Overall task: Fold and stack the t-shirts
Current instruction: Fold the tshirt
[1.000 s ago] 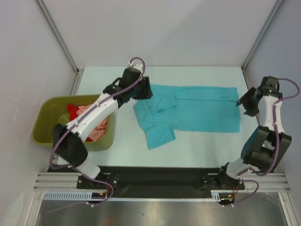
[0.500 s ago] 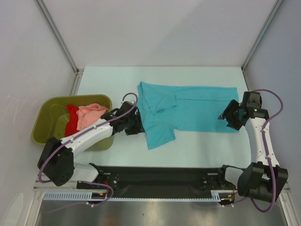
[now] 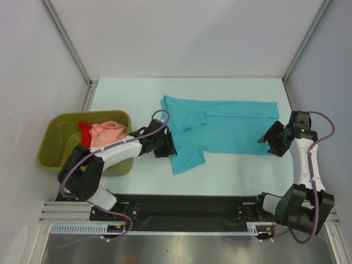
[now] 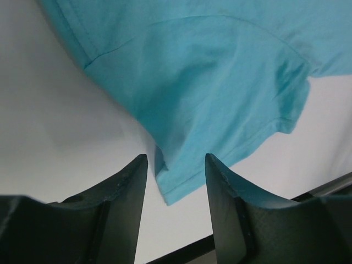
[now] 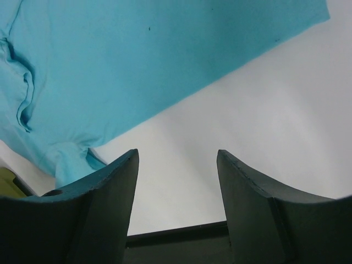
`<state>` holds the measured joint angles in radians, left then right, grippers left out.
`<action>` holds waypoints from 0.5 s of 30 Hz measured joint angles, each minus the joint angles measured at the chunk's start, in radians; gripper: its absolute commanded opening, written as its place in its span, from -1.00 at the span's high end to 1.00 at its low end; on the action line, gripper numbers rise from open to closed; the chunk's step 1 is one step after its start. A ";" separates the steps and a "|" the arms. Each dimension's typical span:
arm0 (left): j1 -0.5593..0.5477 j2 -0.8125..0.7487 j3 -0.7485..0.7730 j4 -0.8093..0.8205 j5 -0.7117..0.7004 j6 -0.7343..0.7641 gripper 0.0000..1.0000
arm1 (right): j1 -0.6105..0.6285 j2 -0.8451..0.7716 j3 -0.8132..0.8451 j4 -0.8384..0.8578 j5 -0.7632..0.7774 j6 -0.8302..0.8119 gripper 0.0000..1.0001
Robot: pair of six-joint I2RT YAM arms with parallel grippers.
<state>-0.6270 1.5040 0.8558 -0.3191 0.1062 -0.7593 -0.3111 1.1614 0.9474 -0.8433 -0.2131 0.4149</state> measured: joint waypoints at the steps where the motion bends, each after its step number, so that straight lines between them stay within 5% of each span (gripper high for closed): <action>1: 0.000 0.021 0.000 0.000 0.003 0.000 -0.01 | -0.011 0.010 0.000 0.005 -0.007 0.002 -0.29; 6: 0.000 0.042 0.000 -0.035 -0.006 -0.008 -0.14 | -0.039 0.049 0.000 0.016 -0.011 0.004 -0.28; 15: 0.039 0.100 0.013 -0.002 0.034 -0.027 -0.03 | -0.051 0.076 0.000 0.031 0.008 0.004 -0.27</action>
<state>-0.5880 1.6043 0.8692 -0.3210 0.1398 -0.7868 -0.3618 1.2373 0.9470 -0.8127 -0.2054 0.4187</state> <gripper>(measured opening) 0.542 0.642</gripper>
